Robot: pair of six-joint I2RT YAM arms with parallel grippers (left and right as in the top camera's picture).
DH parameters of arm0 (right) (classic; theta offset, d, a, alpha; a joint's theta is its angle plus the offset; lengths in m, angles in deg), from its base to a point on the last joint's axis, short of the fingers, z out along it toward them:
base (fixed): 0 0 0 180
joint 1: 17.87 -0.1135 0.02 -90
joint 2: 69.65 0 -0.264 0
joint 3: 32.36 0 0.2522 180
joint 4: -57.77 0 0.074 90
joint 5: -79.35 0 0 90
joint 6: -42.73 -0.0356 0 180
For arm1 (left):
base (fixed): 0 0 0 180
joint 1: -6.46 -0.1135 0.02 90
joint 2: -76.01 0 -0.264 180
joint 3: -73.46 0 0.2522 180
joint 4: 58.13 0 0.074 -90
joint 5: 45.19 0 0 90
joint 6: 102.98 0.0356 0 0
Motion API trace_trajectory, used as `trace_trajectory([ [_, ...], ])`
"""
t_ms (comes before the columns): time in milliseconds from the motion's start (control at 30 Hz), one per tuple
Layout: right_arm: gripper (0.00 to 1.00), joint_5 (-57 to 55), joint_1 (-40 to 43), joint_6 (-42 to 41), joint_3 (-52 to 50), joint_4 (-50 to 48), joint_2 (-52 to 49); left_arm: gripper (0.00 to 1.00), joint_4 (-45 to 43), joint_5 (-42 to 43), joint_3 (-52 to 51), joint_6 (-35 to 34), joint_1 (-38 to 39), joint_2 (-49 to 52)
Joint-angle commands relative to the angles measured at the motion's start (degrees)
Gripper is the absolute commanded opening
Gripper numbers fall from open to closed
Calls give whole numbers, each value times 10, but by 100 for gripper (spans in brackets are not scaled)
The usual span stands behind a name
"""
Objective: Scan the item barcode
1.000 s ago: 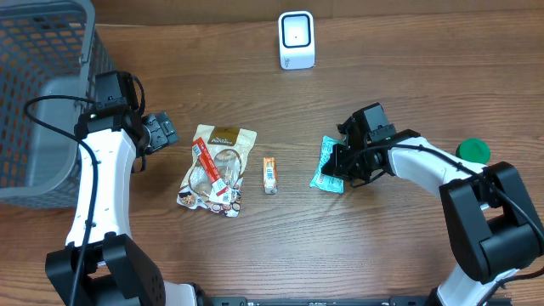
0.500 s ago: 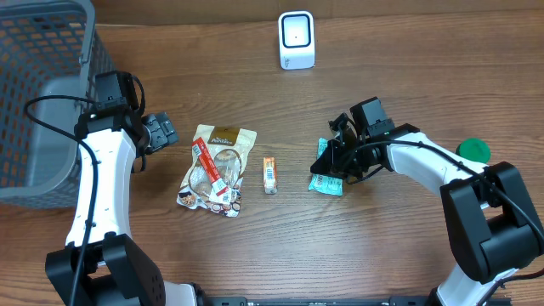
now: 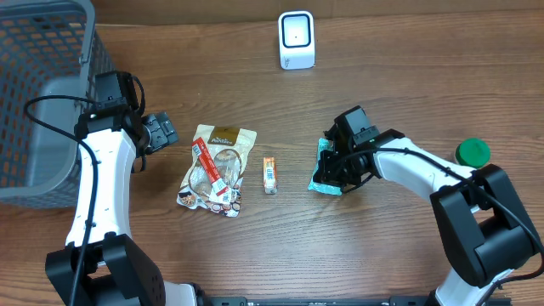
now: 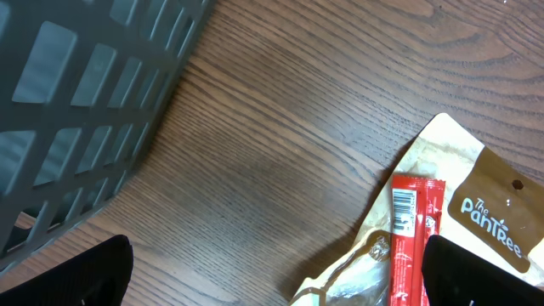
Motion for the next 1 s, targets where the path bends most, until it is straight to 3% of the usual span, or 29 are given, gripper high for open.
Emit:
trace_trajectory([
  [0, 4, -45, -10, -15, -11, -3, 11, 100, 1, -8, 3, 7, 1, -5],
  [200, 5, -19, -11, -14, -9, -5, 11, 100, 1, -8, 3, 7, 1, -5],
  [300, 8, 62, -3, 40, 10, -3, 11, 100, 1, -8, 3, 7, 1, -5],
  [533, 17, 113, 40, 117, 87, 103, 14, 100, 1, -8, 3, 7, 1, -5],
  [833, 23, -54, 54, 124, 87, 185, 14, 100, 1, -8, 3, 7, 1, -5],
  [967, 24, -71, 47, 125, 87, 190, 14, 100, 1, -8, 3, 7, 1, -5],
])
